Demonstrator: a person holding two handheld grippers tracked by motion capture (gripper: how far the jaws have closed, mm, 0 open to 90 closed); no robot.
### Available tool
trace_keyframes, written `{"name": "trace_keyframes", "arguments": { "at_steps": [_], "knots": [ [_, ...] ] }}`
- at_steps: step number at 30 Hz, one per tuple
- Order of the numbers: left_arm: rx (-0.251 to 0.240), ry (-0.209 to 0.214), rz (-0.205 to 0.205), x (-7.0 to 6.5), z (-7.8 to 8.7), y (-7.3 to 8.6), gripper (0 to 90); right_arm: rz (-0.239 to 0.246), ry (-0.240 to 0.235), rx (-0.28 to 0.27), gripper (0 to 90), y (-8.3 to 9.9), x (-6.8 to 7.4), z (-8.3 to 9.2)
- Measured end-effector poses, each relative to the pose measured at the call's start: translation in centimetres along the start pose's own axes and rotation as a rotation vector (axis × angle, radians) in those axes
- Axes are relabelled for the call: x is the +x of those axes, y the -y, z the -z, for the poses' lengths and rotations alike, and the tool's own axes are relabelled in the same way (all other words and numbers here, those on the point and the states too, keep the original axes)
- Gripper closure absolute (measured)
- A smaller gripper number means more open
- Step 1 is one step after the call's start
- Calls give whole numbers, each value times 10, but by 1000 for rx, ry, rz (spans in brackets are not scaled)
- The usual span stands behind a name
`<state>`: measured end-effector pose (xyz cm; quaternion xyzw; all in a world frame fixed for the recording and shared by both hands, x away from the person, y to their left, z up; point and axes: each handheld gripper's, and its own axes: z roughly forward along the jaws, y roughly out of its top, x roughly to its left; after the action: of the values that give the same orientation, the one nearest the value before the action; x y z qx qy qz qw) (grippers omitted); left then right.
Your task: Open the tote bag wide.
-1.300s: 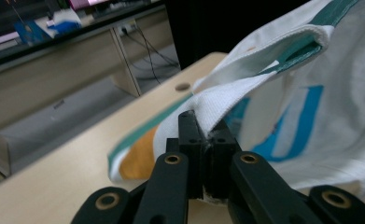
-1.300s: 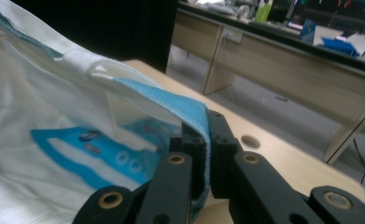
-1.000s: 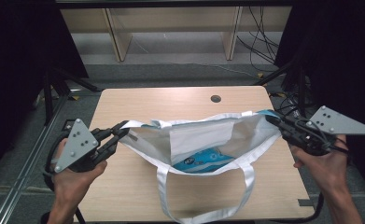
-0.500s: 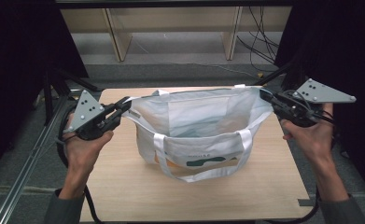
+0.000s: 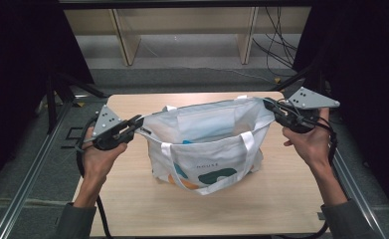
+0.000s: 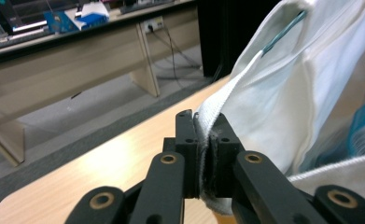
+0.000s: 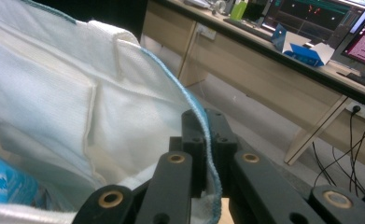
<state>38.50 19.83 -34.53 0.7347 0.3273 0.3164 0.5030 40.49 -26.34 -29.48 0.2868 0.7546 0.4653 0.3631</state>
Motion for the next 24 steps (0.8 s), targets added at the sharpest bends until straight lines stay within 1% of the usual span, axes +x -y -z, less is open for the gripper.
{"name": "trace_keyframes", "arguments": {
  "at_steps": [1,2,4,5,7,8,9,10,11,12,13,14,16,17,18,19,20,21,22,23,24],
  "knots": [
    [6,10,3,0,-3,5,826,-1,-5,5,884,3,1,-1],
    [19,17,3,0,-4,9,819,12,2,12,884,5,1,-2],
    [52,30,1,-3,-9,20,813,9,-2,24,884,11,3,-3],
    [64,34,-8,-4,-11,23,807,3,2,30,884,15,4,-4],
    [81,43,17,-7,-15,31,800,-13,-8,46,884,22,5,-5],
    [76,42,-22,-6,-18,34,799,-5,-4,47,884,26,3,-6],
    [94,48,-12,-8,-21,38,799,0,-1,48,884,29,3,-8],
    [115,54,7,-11,-23,41,801,-7,-3,64,884,32,4,-8],
    [113,68,-17,-11,-27,45,800,-11,-6,70,883,35,5,-9],
    [118,82,-2,-12,-29,49,800,-9,-9,76,883,39,6,-10],
    [129,102,-1,-12,-31,53,793,-21,-14,86,883,42,6,-11],
    [140,112,5,-14,-33,57,791,-13,-21,91,882,45,6,-11],
    [160,133,4,-19,-38,66,789,-27,-34,103,881,52,6,-13],
    [160,139,22,-22,-41,69,790,-22,-32,97,881,55,6,-14],
    [166,145,35,-25,-43,73,791,-25,-38,104,880,57,7,-15],
    [169,146,21,-26,-45,74,793,-32,-49,113,878,60,8,-16],
    [177,145,22,-28,-46,75,795,-28,-51,113,873,61,8,-17],
    [181,146,13,-29,-47,75,796,-45,-52,104,849,62,8,-18],
    [186,139,15,-29,-48,75,796,-63,-53,101,820,61,8,-17],
    [198,142,7,-28,-47,75,797,-123,-63,101,771,60,8,-16],
    [183,133,26,-29,-49,76,798,-155,-76,90,730,57,6,-15]
  ]
}}
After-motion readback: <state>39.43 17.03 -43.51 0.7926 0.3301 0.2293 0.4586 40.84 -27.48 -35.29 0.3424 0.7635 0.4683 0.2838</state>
